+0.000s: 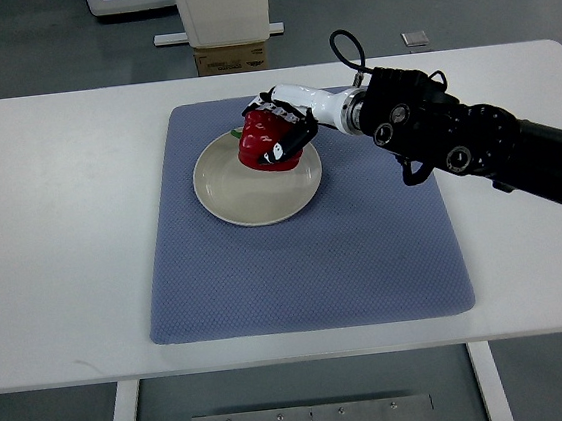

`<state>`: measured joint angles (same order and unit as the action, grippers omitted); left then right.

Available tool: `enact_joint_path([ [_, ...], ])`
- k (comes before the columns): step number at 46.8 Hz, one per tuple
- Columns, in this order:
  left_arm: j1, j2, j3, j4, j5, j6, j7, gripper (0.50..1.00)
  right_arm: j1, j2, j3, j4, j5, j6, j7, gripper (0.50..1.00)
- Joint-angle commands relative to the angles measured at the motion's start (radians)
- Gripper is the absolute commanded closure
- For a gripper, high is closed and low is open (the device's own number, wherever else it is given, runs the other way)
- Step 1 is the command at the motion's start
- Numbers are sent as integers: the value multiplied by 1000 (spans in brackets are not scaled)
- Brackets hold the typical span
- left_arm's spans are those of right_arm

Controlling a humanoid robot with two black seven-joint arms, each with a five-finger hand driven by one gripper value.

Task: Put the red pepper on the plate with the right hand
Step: 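Lift the pepper and carry it onto the cream plate, then open the right hand to release the pepper on the plate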

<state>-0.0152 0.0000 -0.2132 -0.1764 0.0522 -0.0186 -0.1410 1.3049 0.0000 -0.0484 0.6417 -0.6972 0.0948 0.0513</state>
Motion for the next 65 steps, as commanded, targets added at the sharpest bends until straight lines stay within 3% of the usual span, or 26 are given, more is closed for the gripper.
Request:
enact_joint_path([
  [1, 0, 0, 0, 0, 0, 0, 0, 500, -9, 0, 1, 6, 4, 0, 10, 1000],
  [9, 0, 0, 0, 0, 0, 0, 0, 500, -39, 0, 10, 24, 34, 0, 56, 1000],
  [34, 0, 0, 0, 0, 0, 0, 0, 500, -68, 0, 12, 23, 38, -7, 52, 1000],
  [35, 0, 0, 0, 0, 0, 0, 0, 500, -70, 0, 12, 23, 38, -7, 52, 986],
  [40, 0, 0, 0, 0, 0, 0, 0, 500, -70, 0, 12, 21, 39, -7, 52, 733],
  [46, 0, 0, 0, 0, 0, 0, 0, 500, -72, 0, 13, 19, 39, -7, 52, 515],
  [65, 0, 0, 0, 0, 0, 0, 0, 500, -70, 0, 105, 4, 39, -7, 45, 500],
])
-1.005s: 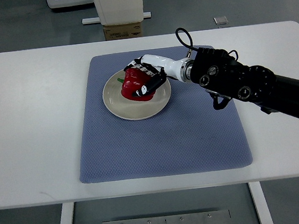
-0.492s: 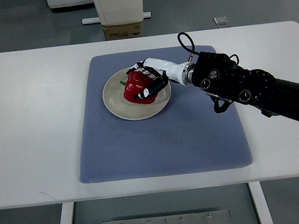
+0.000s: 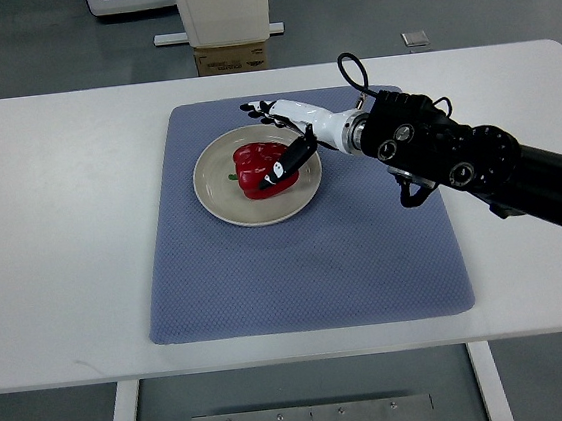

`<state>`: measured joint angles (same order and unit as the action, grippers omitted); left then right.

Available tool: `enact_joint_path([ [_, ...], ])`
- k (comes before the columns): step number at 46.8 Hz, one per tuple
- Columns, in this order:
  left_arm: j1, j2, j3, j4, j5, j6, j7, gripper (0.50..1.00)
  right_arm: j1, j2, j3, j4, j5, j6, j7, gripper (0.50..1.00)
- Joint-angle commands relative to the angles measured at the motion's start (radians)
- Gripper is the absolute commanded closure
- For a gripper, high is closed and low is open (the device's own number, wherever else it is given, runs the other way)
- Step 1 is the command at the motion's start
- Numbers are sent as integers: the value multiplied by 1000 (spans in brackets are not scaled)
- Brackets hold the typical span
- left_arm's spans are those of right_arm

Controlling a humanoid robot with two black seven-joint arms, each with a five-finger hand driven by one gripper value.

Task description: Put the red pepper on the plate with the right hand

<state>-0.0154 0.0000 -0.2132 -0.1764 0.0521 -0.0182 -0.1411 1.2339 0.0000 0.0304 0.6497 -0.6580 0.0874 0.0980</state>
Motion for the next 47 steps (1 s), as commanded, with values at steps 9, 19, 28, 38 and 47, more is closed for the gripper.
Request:
enact_joint_path([
  [9, 0, 0, 0, 0, 0, 0, 0, 500, 1, 0, 115, -7, 1, 0, -15, 500],
  [19, 0, 0, 0, 0, 0, 0, 0, 500, -36, 0, 236, -7, 1, -9, -20, 500],
  [28, 0, 0, 0, 0, 0, 0, 0, 500, -97, 0, 347, -13, 1, -78, -18, 500],
  [38, 0, 0, 0, 0, 0, 0, 0, 500, -155, 0, 477, -16, 1, -89, -18, 500],
  [47, 0, 0, 0, 0, 0, 0, 0, 500, -201, -17, 620, -15, 1, -89, -18, 500],
])
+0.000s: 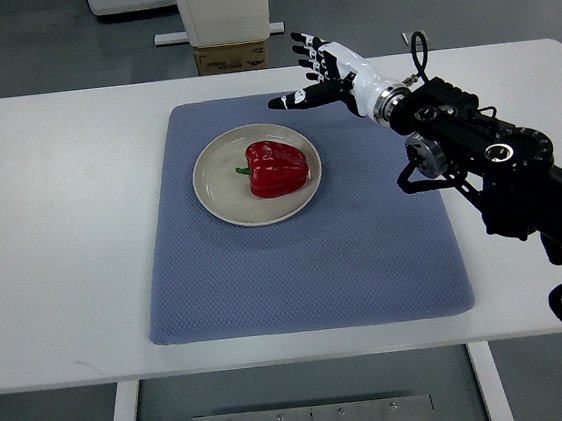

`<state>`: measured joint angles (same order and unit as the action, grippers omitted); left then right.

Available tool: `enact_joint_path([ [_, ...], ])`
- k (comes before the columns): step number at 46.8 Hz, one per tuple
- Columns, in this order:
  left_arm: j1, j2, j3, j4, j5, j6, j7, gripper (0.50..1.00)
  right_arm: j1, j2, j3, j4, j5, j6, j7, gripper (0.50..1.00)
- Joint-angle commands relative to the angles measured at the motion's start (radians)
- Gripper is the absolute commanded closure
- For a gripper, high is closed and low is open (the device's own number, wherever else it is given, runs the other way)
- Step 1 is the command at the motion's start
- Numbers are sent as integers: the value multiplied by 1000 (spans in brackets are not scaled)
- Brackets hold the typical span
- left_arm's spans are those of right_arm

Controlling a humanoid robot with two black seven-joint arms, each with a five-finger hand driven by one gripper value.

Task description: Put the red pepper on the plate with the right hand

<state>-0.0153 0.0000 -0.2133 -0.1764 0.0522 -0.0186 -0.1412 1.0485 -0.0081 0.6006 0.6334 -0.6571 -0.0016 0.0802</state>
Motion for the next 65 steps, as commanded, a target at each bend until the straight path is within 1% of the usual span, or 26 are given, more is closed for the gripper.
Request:
enact_joint_path([
  [1, 0, 0, 0, 0, 0, 0, 0, 500, -22, -10, 63, 2, 1, 0, 0, 500],
  [6, 0, 0, 0, 0, 0, 0, 0, 500, -50, -15, 128, 2, 1, -11, 1, 500],
  [12, 0, 0, 0, 0, 0, 0, 0, 500, -77, 2, 237, 6, 1, -127, 7, 500],
  [15, 0, 0, 0, 0, 0, 0, 0, 500, -93, 8, 286, 15, 4, -149, 9, 500],
  [20, 0, 0, 0, 0, 0, 0, 0, 500, -119, 8, 338, 26, 5, -150, 9, 500],
  [35, 0, 0, 0, 0, 0, 0, 0, 500, -209, 8, 370, 115, 5, -150, 9, 500],
  [53, 0, 0, 0, 0, 0, 0, 0, 500, -266, 0, 452, 146, 7, -149, 9, 500],
  [65, 0, 0, 0, 0, 0, 0, 0, 500, -306, 8, 562, 160, 8, -132, 7, 500],
])
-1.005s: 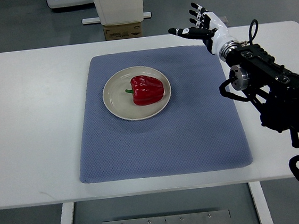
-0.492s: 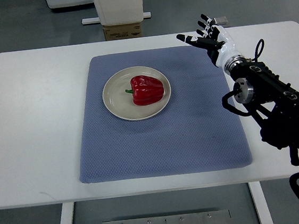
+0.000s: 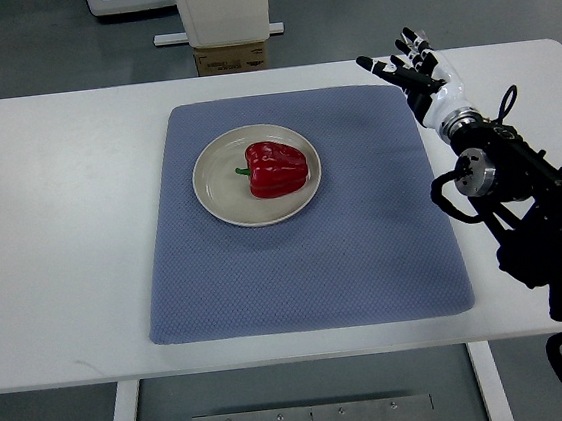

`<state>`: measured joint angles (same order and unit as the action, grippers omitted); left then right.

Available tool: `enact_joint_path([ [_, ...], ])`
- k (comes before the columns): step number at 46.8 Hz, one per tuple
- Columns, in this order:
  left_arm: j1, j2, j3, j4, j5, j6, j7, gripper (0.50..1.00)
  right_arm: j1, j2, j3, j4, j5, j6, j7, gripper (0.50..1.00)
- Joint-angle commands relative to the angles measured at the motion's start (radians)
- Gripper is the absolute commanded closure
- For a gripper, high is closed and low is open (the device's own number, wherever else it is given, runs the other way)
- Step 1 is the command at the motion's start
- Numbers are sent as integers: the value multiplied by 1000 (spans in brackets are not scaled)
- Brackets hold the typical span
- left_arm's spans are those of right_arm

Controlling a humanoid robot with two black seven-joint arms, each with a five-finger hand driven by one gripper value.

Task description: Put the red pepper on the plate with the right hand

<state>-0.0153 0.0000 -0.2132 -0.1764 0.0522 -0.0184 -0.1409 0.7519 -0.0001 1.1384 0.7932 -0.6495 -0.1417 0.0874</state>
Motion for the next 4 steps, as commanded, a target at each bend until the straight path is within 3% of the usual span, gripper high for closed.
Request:
enact_joint_path([
  [1, 0, 0, 0, 0, 0, 0, 1, 500, -12, 0, 35, 0, 1, 13, 0, 500],
  [4, 0, 0, 0, 0, 0, 0, 0, 500, -23, 0, 69, 0, 1, 30, 0, 500],
])
